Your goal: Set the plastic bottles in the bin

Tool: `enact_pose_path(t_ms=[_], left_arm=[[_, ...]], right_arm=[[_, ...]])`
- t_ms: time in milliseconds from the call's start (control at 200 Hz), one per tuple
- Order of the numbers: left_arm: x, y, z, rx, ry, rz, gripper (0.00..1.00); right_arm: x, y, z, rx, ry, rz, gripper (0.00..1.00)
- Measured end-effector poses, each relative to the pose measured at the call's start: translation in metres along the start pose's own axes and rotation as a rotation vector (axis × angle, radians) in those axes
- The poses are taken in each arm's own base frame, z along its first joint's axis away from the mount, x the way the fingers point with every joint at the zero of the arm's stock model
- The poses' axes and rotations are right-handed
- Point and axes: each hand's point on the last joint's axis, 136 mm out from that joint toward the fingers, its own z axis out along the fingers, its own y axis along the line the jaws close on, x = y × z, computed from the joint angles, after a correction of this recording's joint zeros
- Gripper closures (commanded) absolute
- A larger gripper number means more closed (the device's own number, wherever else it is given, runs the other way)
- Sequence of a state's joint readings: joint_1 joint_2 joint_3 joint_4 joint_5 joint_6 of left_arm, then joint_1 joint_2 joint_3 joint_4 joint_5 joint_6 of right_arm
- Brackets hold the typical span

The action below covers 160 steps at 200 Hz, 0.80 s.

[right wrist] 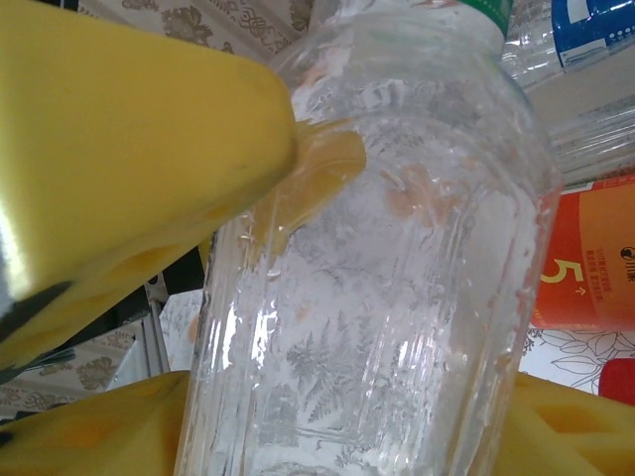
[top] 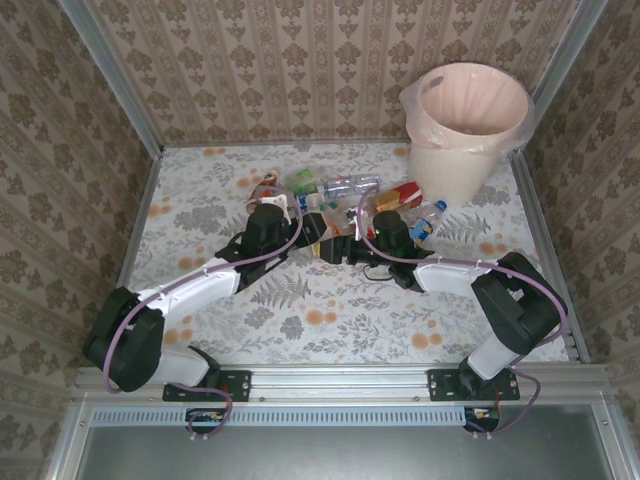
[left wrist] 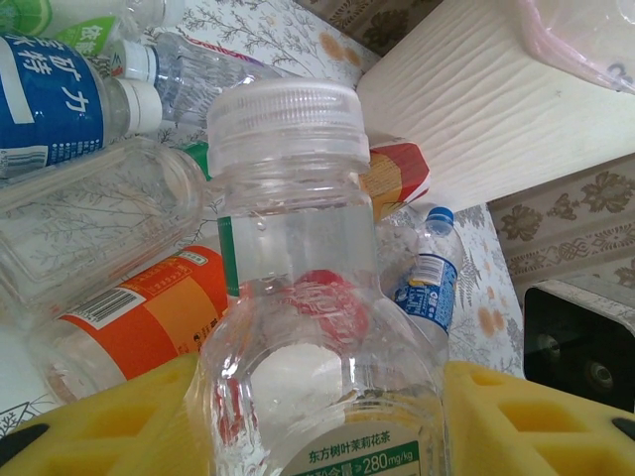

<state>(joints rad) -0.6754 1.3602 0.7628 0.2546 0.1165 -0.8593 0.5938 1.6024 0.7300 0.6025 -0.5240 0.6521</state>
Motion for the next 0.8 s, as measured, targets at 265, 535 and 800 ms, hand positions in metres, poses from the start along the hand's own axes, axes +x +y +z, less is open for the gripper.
enact_pose_path(t_ms=[265, 535, 800], left_arm=[[-0.003, -0.002, 0.000, 0.005, -0.005, 0.003, 0.12], [-0.024, -0.030, -0.016, 0.101, -0.033, 0.036, 0.00], [-0.061, -0.057, -0.057, 0.151, -0.178, 0.074, 0.00]], right_arm=[[-0.003, -0.005, -0.001, 0.033, -0.015, -0.010, 0.43], [-0.011, -0.017, -0.021, 0.140, -0.028, -0.063, 0.44], [-0.048, -0.034, -0.060, 0.288, -0.105, -0.137, 0.44]])
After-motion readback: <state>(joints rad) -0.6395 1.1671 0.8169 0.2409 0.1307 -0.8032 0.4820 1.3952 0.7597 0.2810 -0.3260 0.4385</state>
